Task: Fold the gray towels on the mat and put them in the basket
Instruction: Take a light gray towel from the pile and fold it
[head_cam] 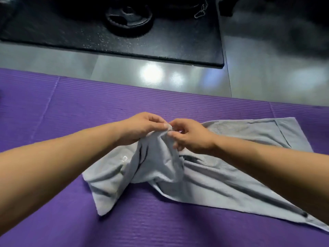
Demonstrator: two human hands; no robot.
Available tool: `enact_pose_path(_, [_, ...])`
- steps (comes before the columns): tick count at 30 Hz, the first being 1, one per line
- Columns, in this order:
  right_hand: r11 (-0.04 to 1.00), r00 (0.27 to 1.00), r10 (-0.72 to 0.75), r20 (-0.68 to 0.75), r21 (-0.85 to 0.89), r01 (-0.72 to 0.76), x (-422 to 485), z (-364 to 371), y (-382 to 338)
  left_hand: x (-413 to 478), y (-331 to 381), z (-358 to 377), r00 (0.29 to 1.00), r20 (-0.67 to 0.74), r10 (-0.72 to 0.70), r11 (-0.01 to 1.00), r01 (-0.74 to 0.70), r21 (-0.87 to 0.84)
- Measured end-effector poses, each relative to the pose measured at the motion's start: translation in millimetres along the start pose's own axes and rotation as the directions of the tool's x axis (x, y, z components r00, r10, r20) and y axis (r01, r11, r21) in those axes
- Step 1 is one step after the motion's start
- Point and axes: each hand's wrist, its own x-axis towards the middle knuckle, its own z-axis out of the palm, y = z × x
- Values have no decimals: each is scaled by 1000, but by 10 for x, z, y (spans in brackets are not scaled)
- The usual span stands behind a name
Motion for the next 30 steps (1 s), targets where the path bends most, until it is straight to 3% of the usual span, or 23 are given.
enact_pose_path(6, [983, 972, 172, -158, 86, -160, 214, 147, -56, -376, -138, -509, 995, 75, -68, 997, 71, -35])
enact_pose_path(11, [945, 901, 224, -372, -143, -295, 418, 63, 35, -714, -254, -1151, 986, 70, -149, 988, 145, 57])
enact_pose_path(14, [879, 884, 259, -389, -286, -383, 541, 142, -134, -852, -285, -1430, 991, 4, -136, 990, 135, 37])
enact_pose_path(16, [955, 952, 182, -245, -187, -230, 613, 330, -422, -878, -298, -1487, 997, -31, -65, 997, 64, -39])
enact_pose_path(18, [998, 997, 24, -70, 60, -20, 638, 552, -783, -894, -256, -1439, 1000, -12, 28, 998, -29, -58])
enact_pose_path(20, [988, 998, -44, 45, 147, 37, 639, 705, -1058, -914, -182, -1396, 994, 36, 99, 995, -100, 26])
enact_pose_path(21, [993, 996, -57, 64, 107, 50, 640, 738, -1141, -934, -153, -1413, 992, 63, 107, 991, -111, 73])
enact_pose_path(24, [978, 995, -104, -13, -185, 99, 660, 613, -1155, -1034, -144, -1608, 990, 143, -15, 981, -14, 195])
enact_pose_path(26, [948, 986, -93, -138, -315, 46, 700, 465, -1066, -1083, -216, -1737, 987, 144, -68, 971, 32, 238])
enact_pose_path(28, [912, 958, -115, -264, -410, -3, 738, 364, -998, -1076, -291, -1773, 998, 55, 0, 995, -6, 95])
enact_pose_path(30, [912, 949, -130, -287, -411, 1, 747, 398, -1026, -1022, -332, -1707, 997, -39, 70, 991, -74, -109])
